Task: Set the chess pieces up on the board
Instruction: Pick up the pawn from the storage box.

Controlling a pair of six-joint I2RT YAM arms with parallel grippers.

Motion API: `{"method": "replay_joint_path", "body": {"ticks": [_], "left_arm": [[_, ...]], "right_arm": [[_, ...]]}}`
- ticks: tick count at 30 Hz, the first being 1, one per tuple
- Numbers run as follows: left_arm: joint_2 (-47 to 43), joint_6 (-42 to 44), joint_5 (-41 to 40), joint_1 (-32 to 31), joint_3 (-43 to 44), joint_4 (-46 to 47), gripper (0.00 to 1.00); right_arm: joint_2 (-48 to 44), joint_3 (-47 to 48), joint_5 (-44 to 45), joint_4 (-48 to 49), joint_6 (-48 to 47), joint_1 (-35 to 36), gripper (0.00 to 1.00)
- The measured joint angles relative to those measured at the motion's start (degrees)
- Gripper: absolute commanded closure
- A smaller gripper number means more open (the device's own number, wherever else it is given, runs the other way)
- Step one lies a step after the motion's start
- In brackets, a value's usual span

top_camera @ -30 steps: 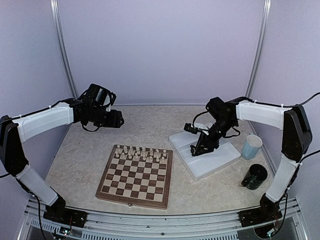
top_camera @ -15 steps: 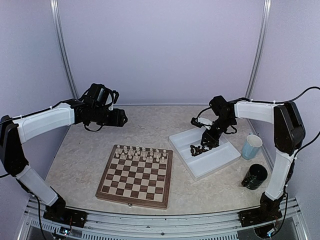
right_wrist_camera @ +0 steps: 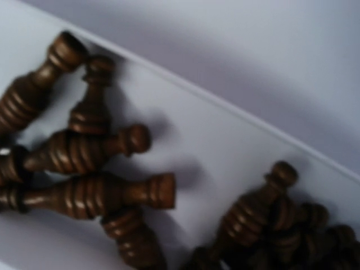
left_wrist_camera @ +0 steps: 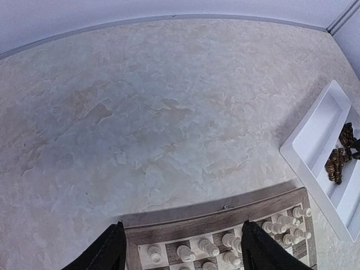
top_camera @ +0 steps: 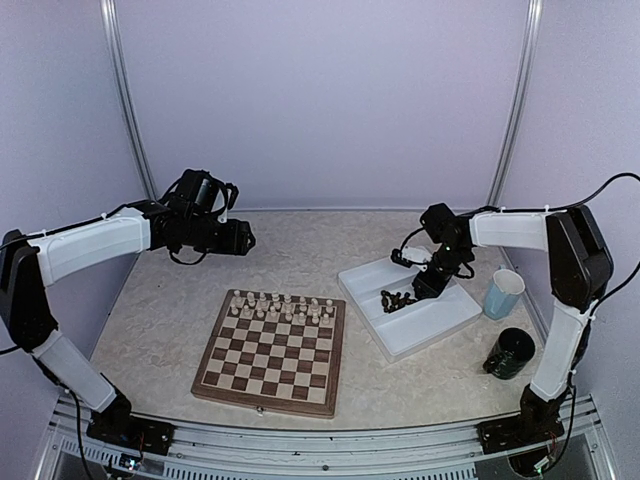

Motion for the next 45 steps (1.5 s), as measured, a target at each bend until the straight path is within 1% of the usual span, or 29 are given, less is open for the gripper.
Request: {"method": "replay_joint_path", "body": {"ticks": [4,6,13,19,22,28,32,37,45], "left_arm": [[0.2,0.0,0.2,0.0,-0.4,0.1,0.31],[0.2,0.0,0.2,0.0,-0.7,0.2,0.30],[0.2,0.0,0.2,0.0,-1.2,0.4,0.31],[0.2,0.0,0.2,0.0,-1.3,0.5,0.31],[0.3,0.0,0.4,0.0,-1.4,0.6,0.31],[0.3,0.0,0.7,0.0,-1.4,0.8,0.31],[0.4,0.0,0.8,0.0,-1.4,0.8,0.31],[0.7,0.2,1.2,0.0,-1.4,0.8,0.31],[3.0,1.0,2.7,0.0,0.7,-0.1,0.31]], "right_arm": [[-0.5,-0.1,1.7,0.2,0.2,0.0,0.63],[-0.7,-0.3,2.6,0.4,0.2,0.0,0.62],[-1.1,-0.7,4.3,0.7,0.3,0.0,0.62],[-1.4,-1.2,4.7,1.3,0.3,0.0,0.66],[-1.4,-1.3,4.4,1.5,0.3,0.0,0.70],[-1.4,-1.3,3.7,2.4,0.1,0.0,0.90],[-1.5,-1.3,3.3,2.9,0.2,0.0,0.98],[-2.3,-0.5,2.1,2.4,0.2,-0.4,1.00],[-7.0,4.8,-6.6,-1.8,-0.3,-2.6,1.00]]}}
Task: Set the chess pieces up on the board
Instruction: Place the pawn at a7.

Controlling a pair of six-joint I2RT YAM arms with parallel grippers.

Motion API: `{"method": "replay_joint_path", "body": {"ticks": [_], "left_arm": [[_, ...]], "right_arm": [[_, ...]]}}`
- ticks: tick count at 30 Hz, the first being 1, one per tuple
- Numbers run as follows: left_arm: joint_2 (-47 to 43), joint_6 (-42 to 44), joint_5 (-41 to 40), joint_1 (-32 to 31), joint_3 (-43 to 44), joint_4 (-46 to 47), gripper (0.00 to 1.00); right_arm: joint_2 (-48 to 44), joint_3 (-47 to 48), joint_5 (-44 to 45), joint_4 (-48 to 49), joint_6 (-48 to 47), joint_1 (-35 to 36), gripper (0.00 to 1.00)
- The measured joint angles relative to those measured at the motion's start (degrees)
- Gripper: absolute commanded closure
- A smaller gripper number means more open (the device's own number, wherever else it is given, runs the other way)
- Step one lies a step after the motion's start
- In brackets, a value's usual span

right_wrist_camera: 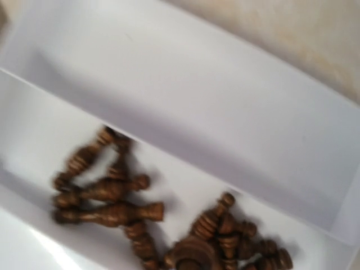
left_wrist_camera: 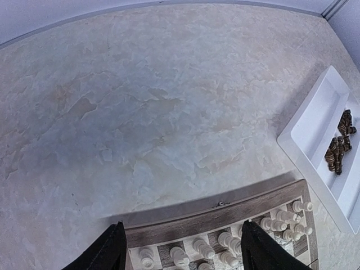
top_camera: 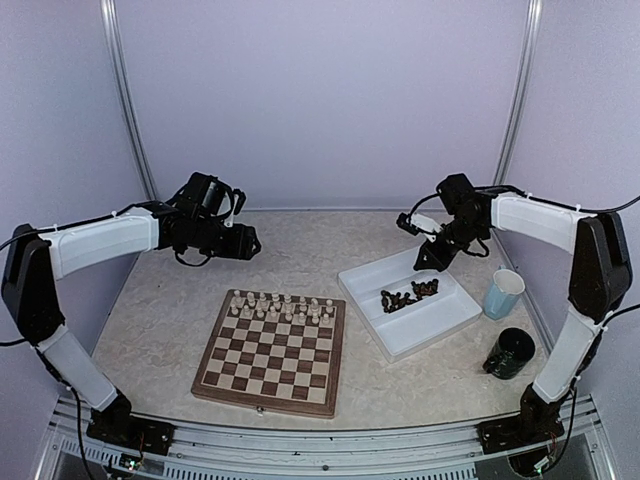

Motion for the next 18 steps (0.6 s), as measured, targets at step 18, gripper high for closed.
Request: {"method": "replay_joint_path", "body": {"ticks": [18], "left_arm": [[1.2,0.5,2.7,3.2,0.0,1.4,0.31]], "right_arm": [[-0.5,9.6,-17.7,-13.3,-14.1,14.0,0.99]]}}
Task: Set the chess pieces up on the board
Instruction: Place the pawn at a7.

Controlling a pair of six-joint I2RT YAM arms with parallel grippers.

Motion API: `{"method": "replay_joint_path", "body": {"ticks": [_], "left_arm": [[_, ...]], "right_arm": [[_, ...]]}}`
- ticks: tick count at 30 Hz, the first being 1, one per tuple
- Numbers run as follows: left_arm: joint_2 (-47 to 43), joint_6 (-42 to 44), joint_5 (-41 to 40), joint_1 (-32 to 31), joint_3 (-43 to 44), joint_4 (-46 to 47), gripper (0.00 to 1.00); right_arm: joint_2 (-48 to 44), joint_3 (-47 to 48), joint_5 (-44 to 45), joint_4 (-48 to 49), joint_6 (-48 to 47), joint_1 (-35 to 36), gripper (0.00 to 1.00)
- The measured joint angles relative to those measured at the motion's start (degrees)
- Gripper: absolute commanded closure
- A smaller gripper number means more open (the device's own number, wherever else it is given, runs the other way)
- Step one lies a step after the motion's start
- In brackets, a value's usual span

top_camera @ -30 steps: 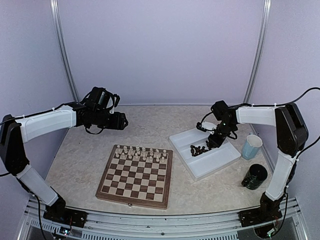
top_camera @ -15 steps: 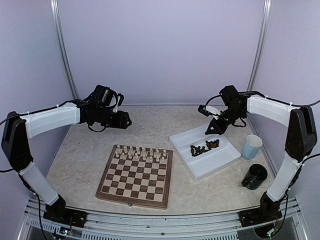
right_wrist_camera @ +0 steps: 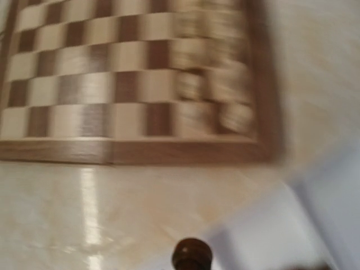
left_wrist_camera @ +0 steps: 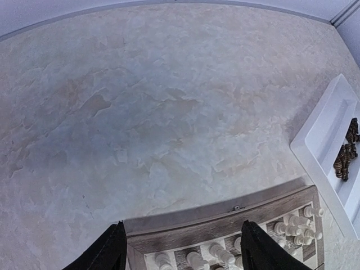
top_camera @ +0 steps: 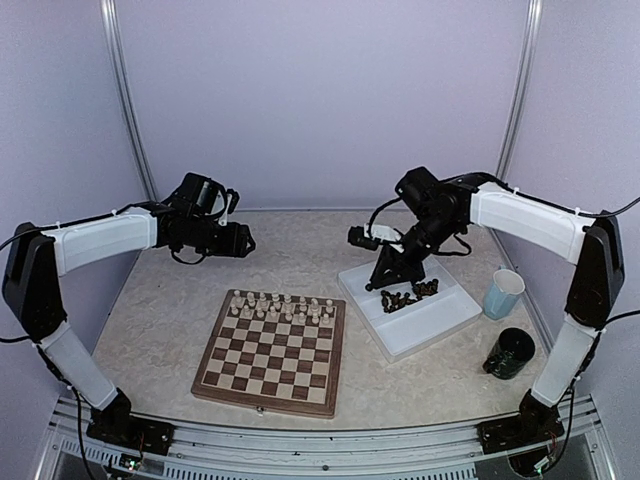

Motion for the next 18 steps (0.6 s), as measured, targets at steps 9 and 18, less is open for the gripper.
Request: {"method": "replay_joint_path", "body": {"ticks": [9,18], "left_arm": [[-1.1,0.0,-0.1,2.8,-2.8,0.4,0.31],[-4.1,0.5,-2.3,2.8,-2.9,0.5,0.31]], "right_arm": [[8.4,3.4,6.4,-1.2,-3.5,15.3,0.98],[11.8,3.8,10.9,-0.9,-3.9,22.9,0.98]]}}
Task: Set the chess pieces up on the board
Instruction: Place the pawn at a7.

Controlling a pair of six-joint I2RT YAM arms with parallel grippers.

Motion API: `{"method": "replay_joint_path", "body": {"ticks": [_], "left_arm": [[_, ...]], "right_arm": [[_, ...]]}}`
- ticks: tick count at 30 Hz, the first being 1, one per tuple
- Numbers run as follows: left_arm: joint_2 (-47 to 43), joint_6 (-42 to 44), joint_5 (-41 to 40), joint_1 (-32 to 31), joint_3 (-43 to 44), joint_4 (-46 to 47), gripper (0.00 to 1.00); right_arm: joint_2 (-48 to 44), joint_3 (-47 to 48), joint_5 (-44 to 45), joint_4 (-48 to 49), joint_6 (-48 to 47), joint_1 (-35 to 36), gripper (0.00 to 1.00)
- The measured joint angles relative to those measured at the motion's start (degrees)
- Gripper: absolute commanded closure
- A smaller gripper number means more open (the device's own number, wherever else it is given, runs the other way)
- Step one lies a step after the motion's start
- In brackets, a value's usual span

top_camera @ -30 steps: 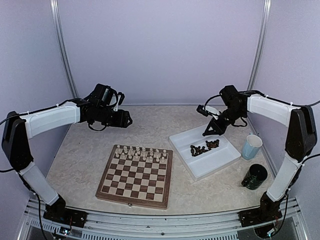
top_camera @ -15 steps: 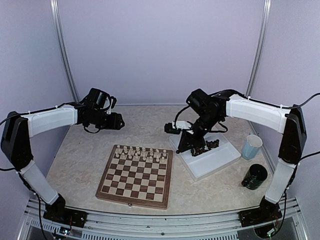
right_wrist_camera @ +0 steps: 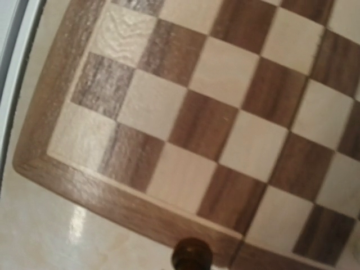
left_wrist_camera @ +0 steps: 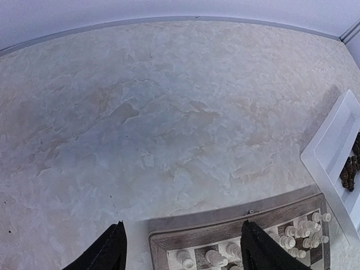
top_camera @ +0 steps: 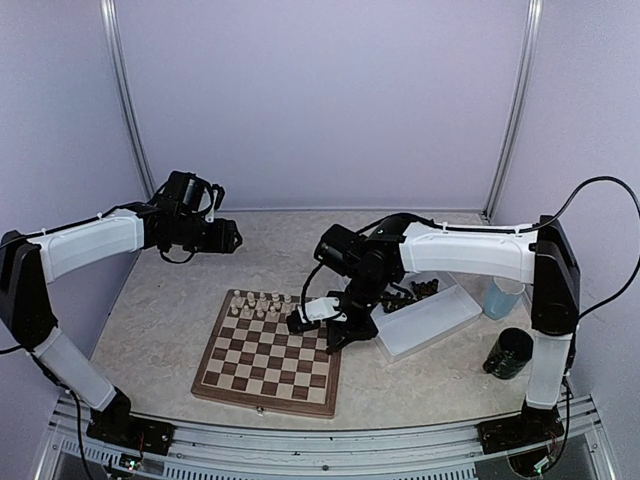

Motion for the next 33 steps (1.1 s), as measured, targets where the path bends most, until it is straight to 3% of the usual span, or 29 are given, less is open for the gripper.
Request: {"method": "replay_joint_path", "body": {"ticks": [13,33], "left_arm": [[-0.4,0.5,-1.4,0.0,0.0,0.1,0.31],[-0.4,0.6,-1.4,0.0,-0.1,0.0,0.31]], "right_arm": [[2.1,-0.7,0.1,1.0,0.0,8.1,0.97],[5.2,-2.0,1.7,2.9,0.2,10.7,0.93]]}}
